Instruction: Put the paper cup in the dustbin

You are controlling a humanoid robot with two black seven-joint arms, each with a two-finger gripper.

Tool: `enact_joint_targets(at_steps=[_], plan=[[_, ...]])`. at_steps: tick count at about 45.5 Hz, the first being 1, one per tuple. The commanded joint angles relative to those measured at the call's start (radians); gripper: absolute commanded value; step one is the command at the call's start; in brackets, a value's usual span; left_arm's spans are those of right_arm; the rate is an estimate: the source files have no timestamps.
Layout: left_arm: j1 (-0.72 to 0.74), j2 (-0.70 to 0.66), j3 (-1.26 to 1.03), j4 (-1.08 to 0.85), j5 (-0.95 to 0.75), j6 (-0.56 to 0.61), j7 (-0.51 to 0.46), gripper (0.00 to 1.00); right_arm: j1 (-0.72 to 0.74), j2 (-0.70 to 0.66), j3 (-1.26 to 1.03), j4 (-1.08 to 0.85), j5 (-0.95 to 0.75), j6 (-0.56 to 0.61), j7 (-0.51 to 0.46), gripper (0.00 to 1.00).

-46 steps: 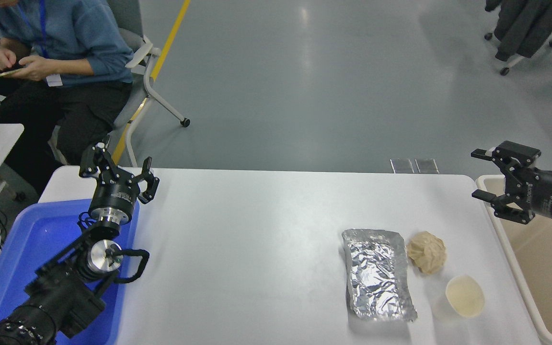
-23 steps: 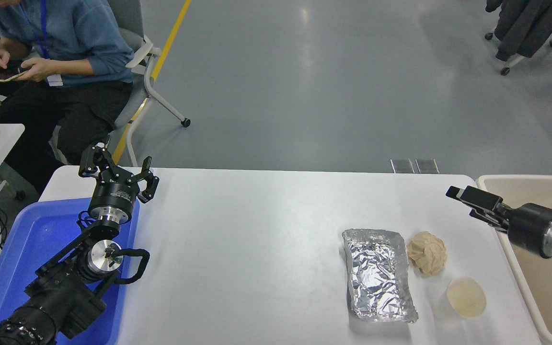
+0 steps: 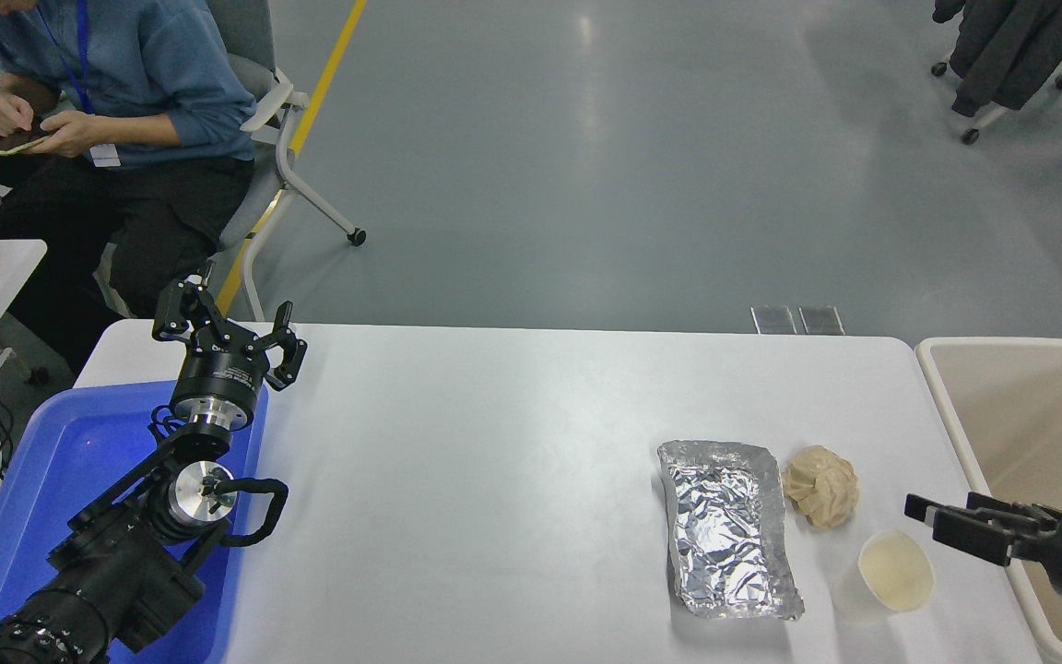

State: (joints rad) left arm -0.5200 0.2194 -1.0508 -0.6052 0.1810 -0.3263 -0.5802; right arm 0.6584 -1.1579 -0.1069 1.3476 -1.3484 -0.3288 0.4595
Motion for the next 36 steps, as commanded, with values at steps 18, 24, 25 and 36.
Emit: enact_joint_targets(at_steps=[18,24,25,36], plan=[[0.000,0.000,0.000,0.001,0.000,0.000,0.000,1.00,-0.043,0.079,-0.028,-0.133,-0.080,-0.050,-0.001,0.99],[0.000,0.000,0.000,0.001,0.000,0.000,-0.001,1.00,-0.052,0.118,-0.028,-0.171,-0.075,-0.053,-0.005,0.99],[0.000,0.000,0.000,-0.001,0.000,0.001,0.000,1.00,-0.052,0.122,-0.028,-0.171,-0.072,-0.052,-0.007,0.99],[0.000,0.000,0.000,-0.001,0.000,0.001,0.000,1.00,-0.071,0.155,-0.028,-0.174,-0.060,-0.052,-0.012,0.99]])
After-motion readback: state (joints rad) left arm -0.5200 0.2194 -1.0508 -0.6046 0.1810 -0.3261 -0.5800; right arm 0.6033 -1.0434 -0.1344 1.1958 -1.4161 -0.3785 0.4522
